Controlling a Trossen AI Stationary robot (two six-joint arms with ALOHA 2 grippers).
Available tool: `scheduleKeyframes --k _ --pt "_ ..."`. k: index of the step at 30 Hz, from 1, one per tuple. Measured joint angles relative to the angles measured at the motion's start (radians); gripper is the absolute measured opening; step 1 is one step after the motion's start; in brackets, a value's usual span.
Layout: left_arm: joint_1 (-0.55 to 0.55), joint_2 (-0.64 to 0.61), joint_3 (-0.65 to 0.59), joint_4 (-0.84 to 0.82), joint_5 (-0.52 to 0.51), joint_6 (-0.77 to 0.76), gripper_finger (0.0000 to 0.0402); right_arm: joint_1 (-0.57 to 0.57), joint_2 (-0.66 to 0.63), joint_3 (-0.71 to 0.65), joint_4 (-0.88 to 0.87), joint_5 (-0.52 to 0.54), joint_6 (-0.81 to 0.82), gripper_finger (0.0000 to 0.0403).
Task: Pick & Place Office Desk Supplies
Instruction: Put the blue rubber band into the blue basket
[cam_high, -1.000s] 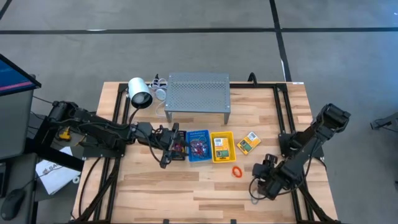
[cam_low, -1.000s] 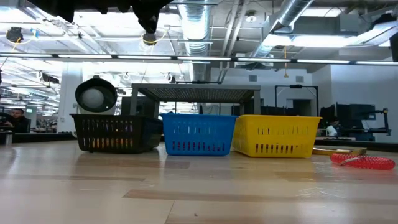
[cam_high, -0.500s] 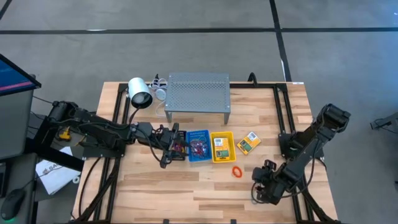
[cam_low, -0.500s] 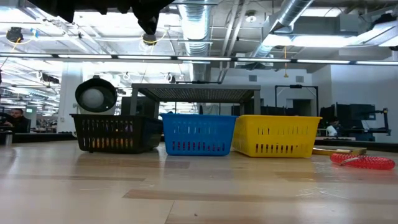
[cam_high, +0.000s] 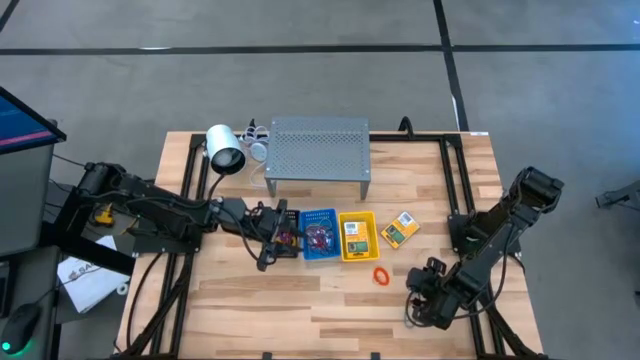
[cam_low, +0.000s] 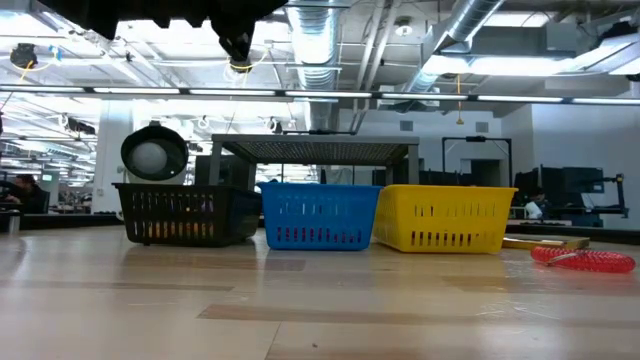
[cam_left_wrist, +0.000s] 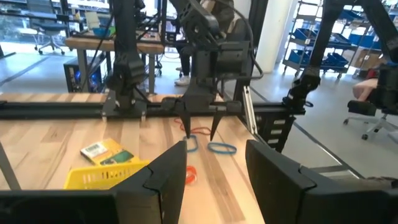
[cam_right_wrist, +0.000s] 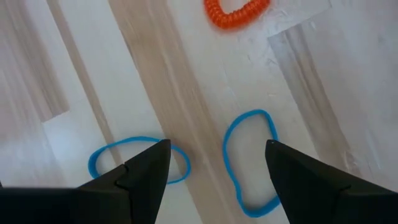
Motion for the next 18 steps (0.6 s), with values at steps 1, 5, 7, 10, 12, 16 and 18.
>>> scheduleKeyframes --k 1,5,7,10,12,16,18 --pt "0.0 0.0 -0.006 -0.001 0.0 0.0 0.0159 0.001 0.0 -0.005 0.01 0.003 0.003 0.0258" --pt "0.0 0.0 -0.024 0.001 0.0 -0.021 0.0159 0.006 0.0 -0.013 0.022 0.004 0.013 0.0258" --pt "0.0 0.0 -0.028 0.006 0.0 -0.023 0.0159 0.006 0.0 -0.013 0.018 0.004 0.02 0.0258" --pt "0.0 0.0 -0.029 0.007 0.0 -0.023 0.0159 0.006 0.0 -0.013 0.018 0.006 0.022 0.0258" --pt "0.0 0.0 -0.029 0.008 0.0 -0.023 0.0159 0.006 0.0 -0.013 0.017 0.011 0.032 0.0258" --pt "0.0 0.0 -0.029 0.015 0.0 -0.023 0.0159 0.006 0.0 -0.013 0.017 0.013 0.053 0.0258" --pt "0.0 0.0 -0.029 0.014 0.0 -0.023 0.0159 0.013 0.0 -0.013 0.018 0.018 0.065 0.0258"
